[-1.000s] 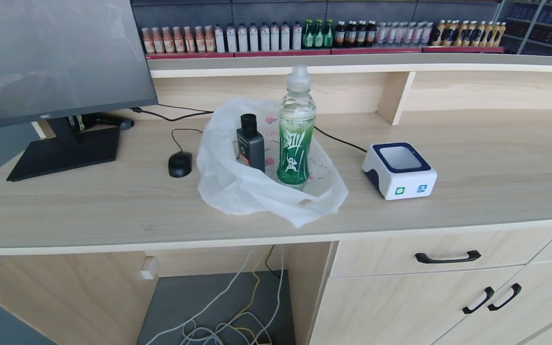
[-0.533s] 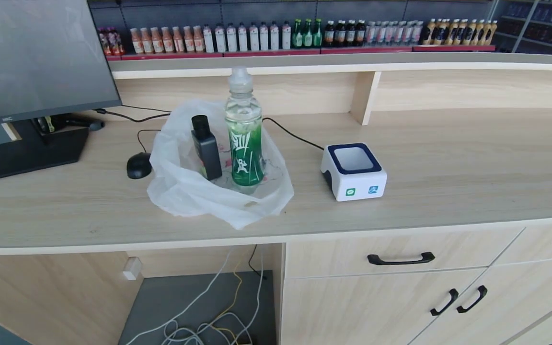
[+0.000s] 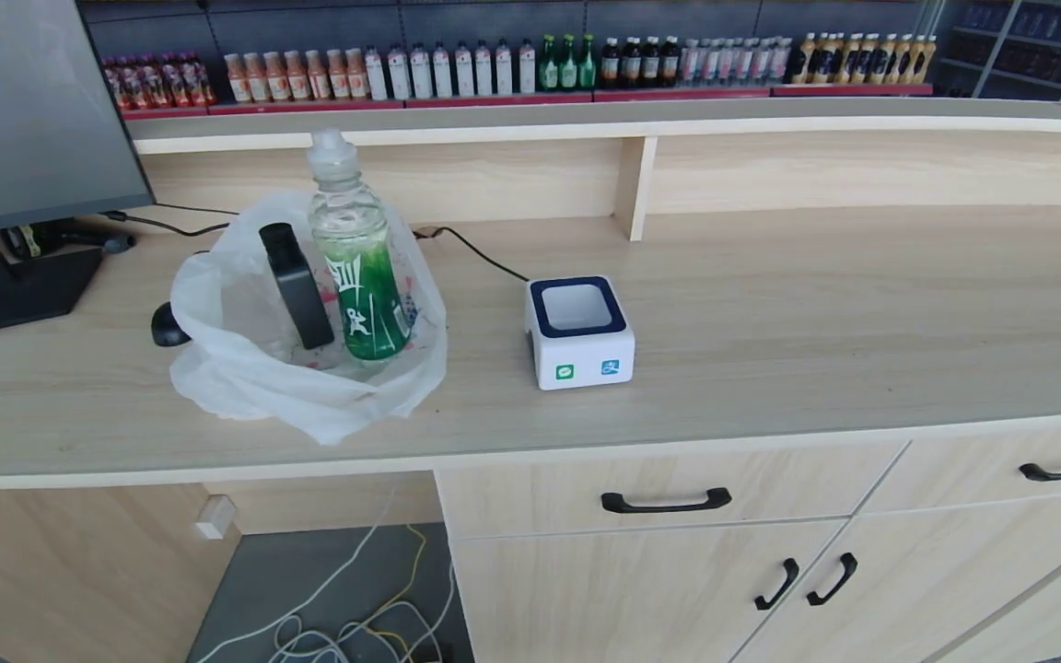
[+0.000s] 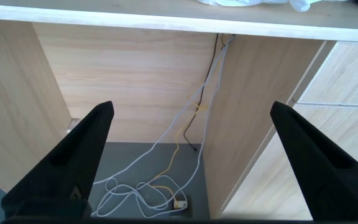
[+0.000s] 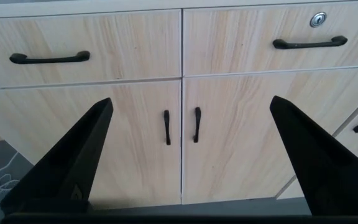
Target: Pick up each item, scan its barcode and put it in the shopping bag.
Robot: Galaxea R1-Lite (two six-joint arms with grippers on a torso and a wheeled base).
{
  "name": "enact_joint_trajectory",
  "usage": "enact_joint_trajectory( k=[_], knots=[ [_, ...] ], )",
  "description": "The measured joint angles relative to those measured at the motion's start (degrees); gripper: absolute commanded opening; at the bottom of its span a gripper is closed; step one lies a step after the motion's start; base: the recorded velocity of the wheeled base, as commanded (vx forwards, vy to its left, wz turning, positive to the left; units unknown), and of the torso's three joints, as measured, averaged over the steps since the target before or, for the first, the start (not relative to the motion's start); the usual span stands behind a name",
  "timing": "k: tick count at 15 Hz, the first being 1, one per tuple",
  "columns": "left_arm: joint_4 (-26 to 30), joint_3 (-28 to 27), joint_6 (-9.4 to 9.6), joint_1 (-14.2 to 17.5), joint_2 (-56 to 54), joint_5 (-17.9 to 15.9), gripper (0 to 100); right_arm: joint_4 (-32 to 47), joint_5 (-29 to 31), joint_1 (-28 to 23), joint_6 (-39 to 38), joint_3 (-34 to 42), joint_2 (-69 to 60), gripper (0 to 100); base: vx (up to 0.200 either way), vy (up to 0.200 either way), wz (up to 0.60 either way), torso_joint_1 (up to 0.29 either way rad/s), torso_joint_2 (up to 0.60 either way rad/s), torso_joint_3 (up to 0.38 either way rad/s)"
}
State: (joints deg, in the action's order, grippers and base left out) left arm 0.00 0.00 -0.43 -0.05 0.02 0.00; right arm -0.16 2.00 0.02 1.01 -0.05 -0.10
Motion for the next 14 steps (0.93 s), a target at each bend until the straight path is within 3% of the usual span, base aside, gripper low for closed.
enact_joint_trajectory(
  k=[14],
  knots=[
    [0.0, 0.0, 0.27, 0.02, 0.0, 0.0, 100, 0.02, 0.0, 0.0, 0.1, 0.0, 0.02, 100, 0.0, 0.0, 0.0, 0.0, 0.0, 0.0]
  ],
)
